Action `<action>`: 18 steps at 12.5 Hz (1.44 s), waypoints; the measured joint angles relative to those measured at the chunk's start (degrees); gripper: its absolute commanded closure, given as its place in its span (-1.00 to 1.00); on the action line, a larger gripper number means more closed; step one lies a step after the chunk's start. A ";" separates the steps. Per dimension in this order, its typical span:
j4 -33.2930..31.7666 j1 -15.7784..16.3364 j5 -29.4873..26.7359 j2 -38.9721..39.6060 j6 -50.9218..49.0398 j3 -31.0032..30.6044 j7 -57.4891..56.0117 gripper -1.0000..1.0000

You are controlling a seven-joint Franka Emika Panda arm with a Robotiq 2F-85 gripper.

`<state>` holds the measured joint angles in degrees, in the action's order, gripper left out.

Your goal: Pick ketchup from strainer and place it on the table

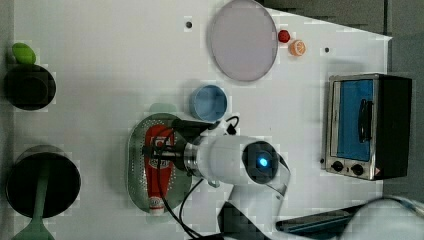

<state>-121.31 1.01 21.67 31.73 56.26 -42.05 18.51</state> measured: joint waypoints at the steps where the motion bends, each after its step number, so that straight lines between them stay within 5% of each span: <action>1: -0.34 -1.17 -3.50 -3.13 -2.27 -2.13 0.10 -0.18; 6: 4.25 -6.33 -11.56 -18.42 -12.93 -7.05 -2.45 -0.18; 11: 11.64 -12.24 -20.03 -18.72 -27.95 -6.88 -16.30 -0.18; 18: 13.99 -23.40 -20.27 -18.05 -29.86 7.47 -32.47 -0.18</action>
<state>-107.32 -22.38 1.40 13.67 26.40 -34.58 -13.96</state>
